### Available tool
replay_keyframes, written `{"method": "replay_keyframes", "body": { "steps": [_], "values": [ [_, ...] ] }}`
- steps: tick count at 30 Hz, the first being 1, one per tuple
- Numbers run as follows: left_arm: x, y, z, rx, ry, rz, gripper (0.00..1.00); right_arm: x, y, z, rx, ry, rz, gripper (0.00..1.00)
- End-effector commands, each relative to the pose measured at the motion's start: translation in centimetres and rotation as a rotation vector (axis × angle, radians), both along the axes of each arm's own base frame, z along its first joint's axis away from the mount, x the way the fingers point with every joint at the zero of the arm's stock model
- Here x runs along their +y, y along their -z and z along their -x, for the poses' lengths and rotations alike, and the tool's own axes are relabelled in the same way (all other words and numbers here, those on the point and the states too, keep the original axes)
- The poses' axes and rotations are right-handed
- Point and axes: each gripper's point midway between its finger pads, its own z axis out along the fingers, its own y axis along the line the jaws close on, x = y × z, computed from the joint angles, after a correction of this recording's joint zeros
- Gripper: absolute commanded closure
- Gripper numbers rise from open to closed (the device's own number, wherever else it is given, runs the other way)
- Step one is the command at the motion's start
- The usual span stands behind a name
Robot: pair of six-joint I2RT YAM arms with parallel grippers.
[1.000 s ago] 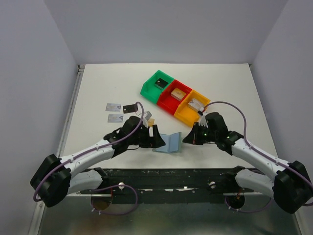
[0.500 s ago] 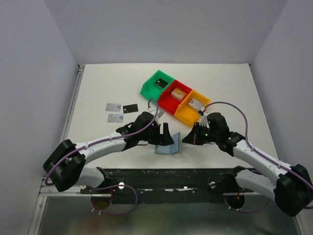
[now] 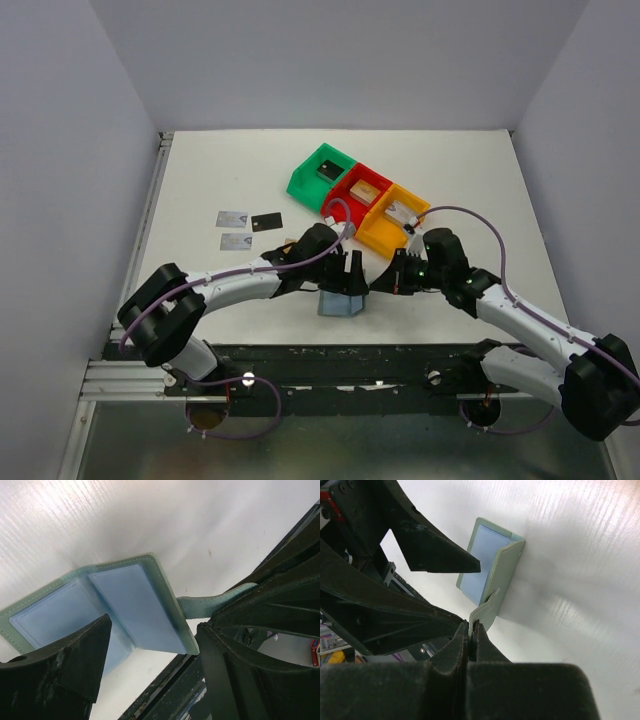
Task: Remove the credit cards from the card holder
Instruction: Remove the credit card from the card holder.
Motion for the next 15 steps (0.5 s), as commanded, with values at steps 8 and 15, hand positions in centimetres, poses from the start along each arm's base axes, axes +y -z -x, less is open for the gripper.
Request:
{"method": "replay_keyframes", "body": {
  "steps": [8, 15],
  "values": [
    [0.0, 0.5, 0.4, -0.016, 0.019, -0.027, 0.24, 0.3, -1.3, 0.1, -0.016, -0.012, -0.026, 1.0],
    [0.9, -0.3, 0.1, -0.06, -0.023, -0.013, 0.21, 0.2, -0.6, 0.1, -0.006, -0.01, -0.016, 1.0]
  ]
}}
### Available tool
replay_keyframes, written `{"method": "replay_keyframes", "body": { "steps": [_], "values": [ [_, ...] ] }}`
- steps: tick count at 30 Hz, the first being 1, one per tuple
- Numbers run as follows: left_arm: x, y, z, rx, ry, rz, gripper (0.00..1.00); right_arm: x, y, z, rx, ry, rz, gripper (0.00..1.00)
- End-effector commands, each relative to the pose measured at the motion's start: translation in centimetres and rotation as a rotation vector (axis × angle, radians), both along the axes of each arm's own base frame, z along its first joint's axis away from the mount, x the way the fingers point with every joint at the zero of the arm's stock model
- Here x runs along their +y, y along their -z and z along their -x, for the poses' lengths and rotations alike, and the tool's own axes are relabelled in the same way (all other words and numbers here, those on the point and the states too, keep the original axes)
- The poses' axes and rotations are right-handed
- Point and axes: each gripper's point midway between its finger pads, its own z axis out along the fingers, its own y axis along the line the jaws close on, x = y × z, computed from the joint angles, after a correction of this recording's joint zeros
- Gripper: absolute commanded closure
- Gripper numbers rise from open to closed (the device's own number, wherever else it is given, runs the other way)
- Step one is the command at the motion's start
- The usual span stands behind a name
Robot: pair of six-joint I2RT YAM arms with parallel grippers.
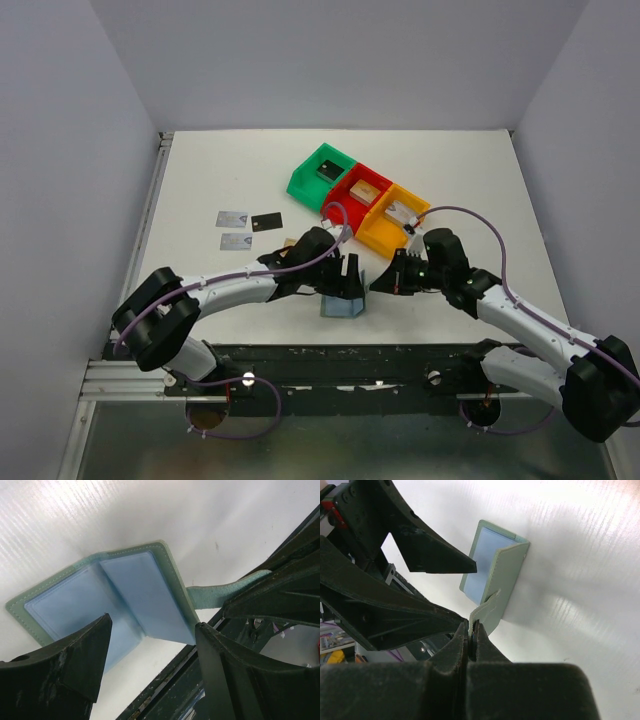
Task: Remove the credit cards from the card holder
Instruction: Remove the credit card from the card holder.
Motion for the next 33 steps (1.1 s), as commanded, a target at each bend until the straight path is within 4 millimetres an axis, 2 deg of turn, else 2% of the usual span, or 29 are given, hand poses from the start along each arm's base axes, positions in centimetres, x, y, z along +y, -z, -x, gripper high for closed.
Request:
{"method": "replay_keyframes", "body": {
  "steps": [1, 21, 27, 33],
  "values": [
    [0.5, -0.9, -0.4, -0.058, -0.032, 0.008, 0.21, 0.3, -0.4, 0.0, 0.0, -0.009, -0.013, 1.0],
    [-0.6, 0.3, -0.4, -0.033, 0.004, -0.032, 0.25, 0.4, -0.6, 0.3, 0.004, -0.019, -0.027, 1.0],
    [-0.3, 1.0, -0.3, -0.022, 0.004, -0.06, 0.34, 0.4, -0.7, 0.3, 0.002, -0.02, -0.027, 1.0],
    [0.1, 1.0, -0.4, -0.029, -0.012, -0.067, 0.44, 0.3, -0.5, 0.4, 0.004, -0.019, -0.021, 1.0]
  ]
}}
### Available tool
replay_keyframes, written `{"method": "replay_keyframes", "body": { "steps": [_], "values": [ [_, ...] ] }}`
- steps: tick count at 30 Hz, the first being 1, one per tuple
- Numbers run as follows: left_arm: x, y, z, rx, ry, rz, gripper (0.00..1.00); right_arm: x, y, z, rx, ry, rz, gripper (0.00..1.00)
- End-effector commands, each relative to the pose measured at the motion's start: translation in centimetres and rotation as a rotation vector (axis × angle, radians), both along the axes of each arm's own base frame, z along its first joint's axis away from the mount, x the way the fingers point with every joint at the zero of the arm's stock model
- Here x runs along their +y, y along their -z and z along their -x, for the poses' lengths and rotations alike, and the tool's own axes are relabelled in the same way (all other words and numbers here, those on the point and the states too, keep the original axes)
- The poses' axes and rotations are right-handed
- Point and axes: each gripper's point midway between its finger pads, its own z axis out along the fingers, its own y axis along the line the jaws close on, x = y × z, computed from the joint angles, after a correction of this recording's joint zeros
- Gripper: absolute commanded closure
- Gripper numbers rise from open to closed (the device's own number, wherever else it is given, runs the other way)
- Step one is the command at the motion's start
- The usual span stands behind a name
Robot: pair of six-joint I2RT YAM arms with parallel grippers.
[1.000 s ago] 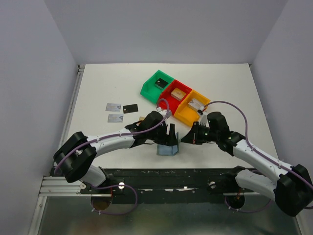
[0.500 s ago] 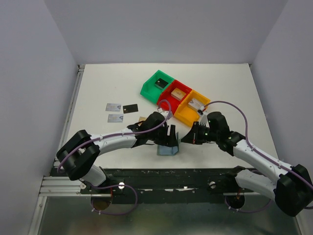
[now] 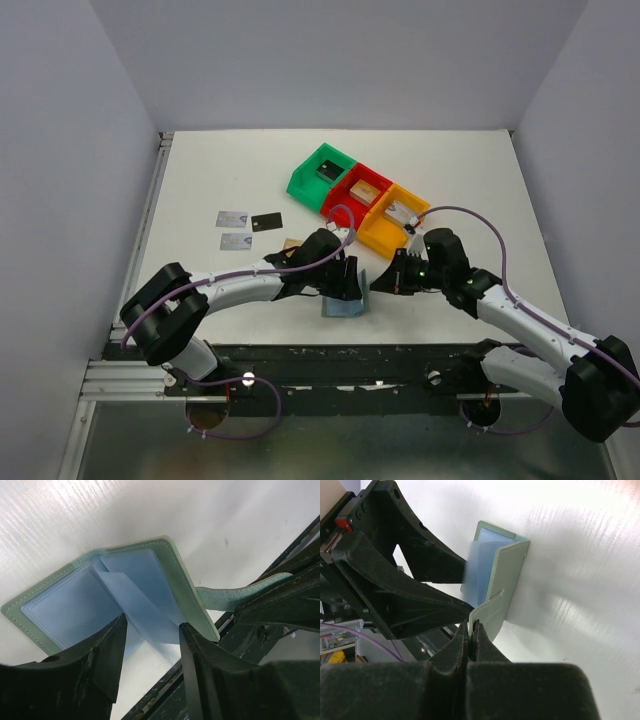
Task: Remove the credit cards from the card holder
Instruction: Remove the credit card from the card holder.
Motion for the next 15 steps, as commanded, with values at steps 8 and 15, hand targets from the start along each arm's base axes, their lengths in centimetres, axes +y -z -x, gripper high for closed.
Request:
{"method": "replay_keyframes", "body": {
  "steps": [8, 15],
  "values": [
    [0.0, -0.3, -0.4, -0.03, -0.002, -0.008, 0.39, 0.3, -0.3, 0.3, 0.006, -0.015, -0.019, 1.0],
    [-1.8, -2.4, -0.1, -0.047, 0.059, 0.059, 0.27, -0.2, 0.3, 0.1, 0.011, 0.015, 0.009, 1.0]
  ]
}}
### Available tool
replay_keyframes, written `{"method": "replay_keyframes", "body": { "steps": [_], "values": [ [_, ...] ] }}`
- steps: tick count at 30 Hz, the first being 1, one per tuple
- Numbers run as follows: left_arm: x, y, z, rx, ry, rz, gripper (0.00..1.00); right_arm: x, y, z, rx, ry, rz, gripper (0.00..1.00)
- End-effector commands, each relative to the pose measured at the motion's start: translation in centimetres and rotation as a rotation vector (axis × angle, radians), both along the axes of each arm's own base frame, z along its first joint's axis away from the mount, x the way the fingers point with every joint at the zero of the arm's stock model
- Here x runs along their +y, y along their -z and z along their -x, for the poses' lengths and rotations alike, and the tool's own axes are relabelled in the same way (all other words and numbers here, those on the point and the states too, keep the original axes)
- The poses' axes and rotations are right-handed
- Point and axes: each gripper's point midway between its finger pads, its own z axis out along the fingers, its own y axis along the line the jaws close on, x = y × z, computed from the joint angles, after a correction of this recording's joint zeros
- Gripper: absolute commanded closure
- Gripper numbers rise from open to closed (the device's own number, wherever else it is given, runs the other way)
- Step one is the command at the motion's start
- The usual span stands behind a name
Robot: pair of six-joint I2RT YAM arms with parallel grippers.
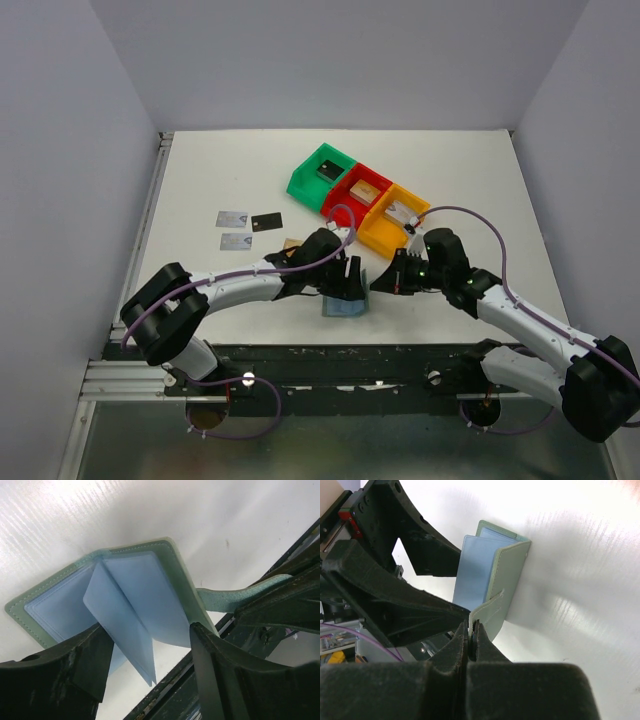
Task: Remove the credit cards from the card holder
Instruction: Remove the credit card from the card holder.
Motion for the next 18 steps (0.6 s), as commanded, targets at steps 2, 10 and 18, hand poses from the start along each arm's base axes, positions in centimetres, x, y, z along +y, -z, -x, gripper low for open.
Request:
{"method": "replay_keyframes", "body": {
  "steps": [2, 10, 18],
  "values": [
    [-2.8, -3.5, 0.3, -0.056, 0.093, 0.091, 0.25, -0.6, 0.7, 0.0, 0.016, 0.036, 0.029, 1.0],
    [-4.1, -5.6, 1.7, -0.096, 0.16, 0.135, 0.13, -3.8, 4.4, 0.2, 0.067, 0.163, 0.191, 1.0],
    [0.1, -4.1, 1.5, -0.117, -0.011, 0.071, 0.1, -6.2, 7.7, 1.3, 0.143, 0.233, 0.308, 1.0]
  ]
}}
